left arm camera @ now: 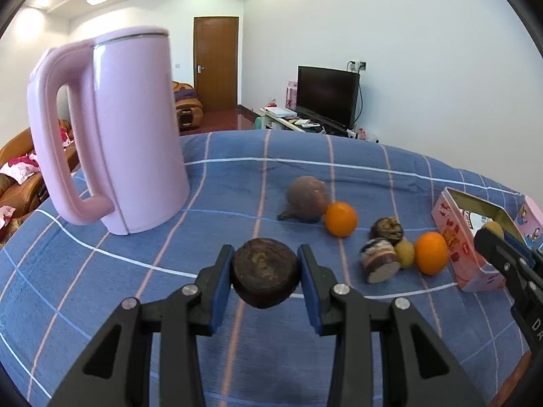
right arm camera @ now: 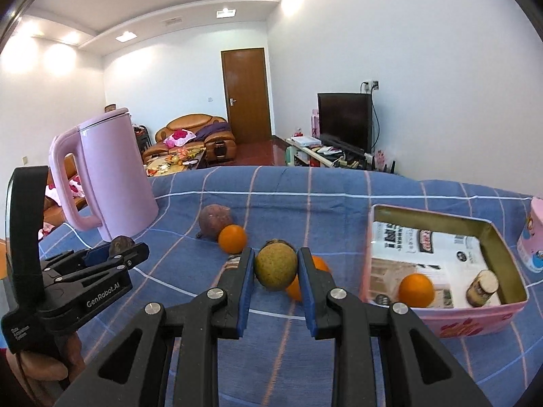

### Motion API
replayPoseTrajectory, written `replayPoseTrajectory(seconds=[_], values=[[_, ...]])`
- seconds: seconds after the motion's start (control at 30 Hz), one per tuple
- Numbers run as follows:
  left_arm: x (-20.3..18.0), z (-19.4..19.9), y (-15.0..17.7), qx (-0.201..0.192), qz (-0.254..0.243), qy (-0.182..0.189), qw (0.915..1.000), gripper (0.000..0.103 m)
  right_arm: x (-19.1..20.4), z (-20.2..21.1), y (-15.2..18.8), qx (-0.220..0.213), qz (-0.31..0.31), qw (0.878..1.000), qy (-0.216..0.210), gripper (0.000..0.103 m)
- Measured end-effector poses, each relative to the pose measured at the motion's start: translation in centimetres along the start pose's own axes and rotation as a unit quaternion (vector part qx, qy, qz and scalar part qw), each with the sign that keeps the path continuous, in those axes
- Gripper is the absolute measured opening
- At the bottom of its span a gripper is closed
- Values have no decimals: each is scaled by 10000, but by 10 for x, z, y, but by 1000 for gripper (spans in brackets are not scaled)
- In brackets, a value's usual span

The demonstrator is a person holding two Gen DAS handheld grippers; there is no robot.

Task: Organize fruits
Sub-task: 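Carry the yellow-green fruit in the right tool while the left tool carries the dark fruit over the tin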

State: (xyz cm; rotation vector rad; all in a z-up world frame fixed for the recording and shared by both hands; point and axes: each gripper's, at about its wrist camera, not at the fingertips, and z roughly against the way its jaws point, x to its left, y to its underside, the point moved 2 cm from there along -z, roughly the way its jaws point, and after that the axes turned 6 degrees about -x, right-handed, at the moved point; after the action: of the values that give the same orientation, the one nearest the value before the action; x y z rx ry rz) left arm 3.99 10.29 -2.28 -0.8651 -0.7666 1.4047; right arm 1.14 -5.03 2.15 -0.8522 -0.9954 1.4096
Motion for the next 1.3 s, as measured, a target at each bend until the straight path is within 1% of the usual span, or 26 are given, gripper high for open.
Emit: replayPoseTrajectory(seconds=[0.33, 0.6, 0.87, 1.1, 1.3], values=[[-59, 4, 2, -79, -328, 155, 9993, 40, -40, 11, -2, -143, -6, 9996, 261, 27], [-97, 9, -4, -188, -197, 371, 9989, 40, -75, 17, -7, -210, -94, 9988, 436, 27], [-137, 6, -4, -167, -350, 598, 9975, 40, -109, 25, -12, -297, -82, 9978, 592, 27], [-169, 2, -8, -142, -382, 862, 9954, 40, -153, 33, -16, -349, -222, 9955, 856, 27], [-204, -1, -9, -168, -553, 1110, 9921, 40, -190, 37, -17, -372, -291, 9921, 1165, 27]])
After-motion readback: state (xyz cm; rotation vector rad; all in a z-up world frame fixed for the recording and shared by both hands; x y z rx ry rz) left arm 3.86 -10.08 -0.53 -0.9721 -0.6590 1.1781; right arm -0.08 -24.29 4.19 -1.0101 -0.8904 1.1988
